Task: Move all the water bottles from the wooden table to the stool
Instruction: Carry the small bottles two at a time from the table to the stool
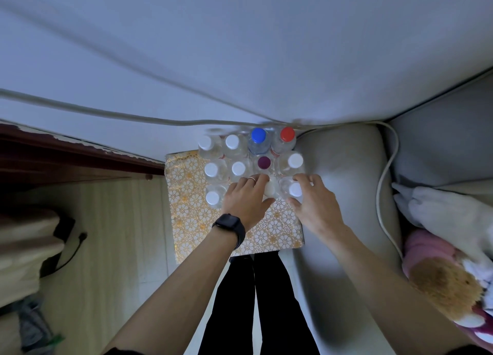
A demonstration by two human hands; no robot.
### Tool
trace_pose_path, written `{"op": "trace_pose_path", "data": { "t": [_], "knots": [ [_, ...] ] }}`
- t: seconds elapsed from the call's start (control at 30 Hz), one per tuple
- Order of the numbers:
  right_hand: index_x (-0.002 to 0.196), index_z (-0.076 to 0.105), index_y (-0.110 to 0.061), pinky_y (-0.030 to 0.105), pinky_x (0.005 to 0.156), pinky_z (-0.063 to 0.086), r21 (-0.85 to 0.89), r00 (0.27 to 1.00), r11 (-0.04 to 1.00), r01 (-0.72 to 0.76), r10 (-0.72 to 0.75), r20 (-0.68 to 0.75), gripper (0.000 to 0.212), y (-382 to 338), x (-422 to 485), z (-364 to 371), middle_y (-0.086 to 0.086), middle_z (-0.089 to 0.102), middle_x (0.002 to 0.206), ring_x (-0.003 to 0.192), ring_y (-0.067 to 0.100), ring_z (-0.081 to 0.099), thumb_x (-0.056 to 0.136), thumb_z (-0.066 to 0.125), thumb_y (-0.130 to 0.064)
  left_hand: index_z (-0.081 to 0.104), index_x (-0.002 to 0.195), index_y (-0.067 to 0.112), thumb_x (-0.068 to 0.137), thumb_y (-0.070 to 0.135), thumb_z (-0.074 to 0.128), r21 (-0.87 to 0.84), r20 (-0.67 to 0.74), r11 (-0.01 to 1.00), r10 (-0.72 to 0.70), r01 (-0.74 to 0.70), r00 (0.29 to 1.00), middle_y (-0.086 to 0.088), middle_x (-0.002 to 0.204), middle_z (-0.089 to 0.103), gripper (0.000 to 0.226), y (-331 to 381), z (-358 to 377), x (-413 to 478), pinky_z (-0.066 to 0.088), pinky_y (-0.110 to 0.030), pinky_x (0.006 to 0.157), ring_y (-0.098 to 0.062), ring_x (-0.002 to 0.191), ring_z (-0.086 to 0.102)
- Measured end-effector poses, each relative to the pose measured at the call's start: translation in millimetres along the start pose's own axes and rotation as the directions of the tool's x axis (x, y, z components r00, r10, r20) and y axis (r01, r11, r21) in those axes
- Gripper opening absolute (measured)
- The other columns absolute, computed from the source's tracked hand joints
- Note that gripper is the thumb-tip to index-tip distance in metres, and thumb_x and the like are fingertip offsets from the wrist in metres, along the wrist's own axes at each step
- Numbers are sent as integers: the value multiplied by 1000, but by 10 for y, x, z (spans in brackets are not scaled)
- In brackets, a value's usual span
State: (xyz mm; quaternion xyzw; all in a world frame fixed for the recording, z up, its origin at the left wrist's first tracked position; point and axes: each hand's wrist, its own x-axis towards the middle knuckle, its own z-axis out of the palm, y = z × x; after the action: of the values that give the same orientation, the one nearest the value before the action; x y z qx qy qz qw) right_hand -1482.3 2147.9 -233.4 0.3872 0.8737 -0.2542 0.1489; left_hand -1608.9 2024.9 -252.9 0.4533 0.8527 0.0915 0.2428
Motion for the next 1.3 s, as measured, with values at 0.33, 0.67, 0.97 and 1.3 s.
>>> {"op": "trace_pose_path", "data": {
  "t": [0.33, 0.67, 0.97, 1.3],
  "knots": [
    [133, 50, -19, 38, 76, 51, -14, 999, 1000, -1, 2, 35, 43, -13, 2, -8, 9, 54, 125, 100, 34, 65, 94, 63, -33, 54, 129, 20, 98, 47, 53, -26, 8, 1000, -8, 8, 1000, 1, 126, 66, 42, 4, -71, -60, 42, -37, 96, -24, 119, 58],
    [136, 45, -42, 38, 84, 50, -11, 991, 999, 38, -36, 126, 46, -252, -223, -599, -7, 52, 137, 119, 24, 54, 91, 57, -46, 36, 146, 24, 100, 42, 47, -20, 55, 992, -125, 127, 991, 1, 143, 51, 50, 105, -683, -413, 36, -36, 108, -22, 130, 48],
    [128, 60, -31, 36, 89, 49, 63, 946, 946, 319, -314, -77, 39, -1182, -650, -1719, -2, 65, 124, 117, 28, 55, 92, 53, -45, 47, 141, 24, 100, 49, 44, -88, -186, 959, -283, 271, 941, -3, 136, 58, 48, -27, -2031, -1118, 48, -39, 98, -24, 120, 57],
    [140, 48, -35, 33, 102, 40, 10, 756, 779, 627, -606, -246, 43, -2555, -1787, -2049, -5, 59, 134, 129, 23, 46, 98, 48, -48, 55, 132, 28, 95, 42, 54, -228, -492, 894, -447, 385, 747, 1, 130, 60, 39, -479, -2880, -2727, 46, -39, 98, -24, 117, 57]
  ]
}}
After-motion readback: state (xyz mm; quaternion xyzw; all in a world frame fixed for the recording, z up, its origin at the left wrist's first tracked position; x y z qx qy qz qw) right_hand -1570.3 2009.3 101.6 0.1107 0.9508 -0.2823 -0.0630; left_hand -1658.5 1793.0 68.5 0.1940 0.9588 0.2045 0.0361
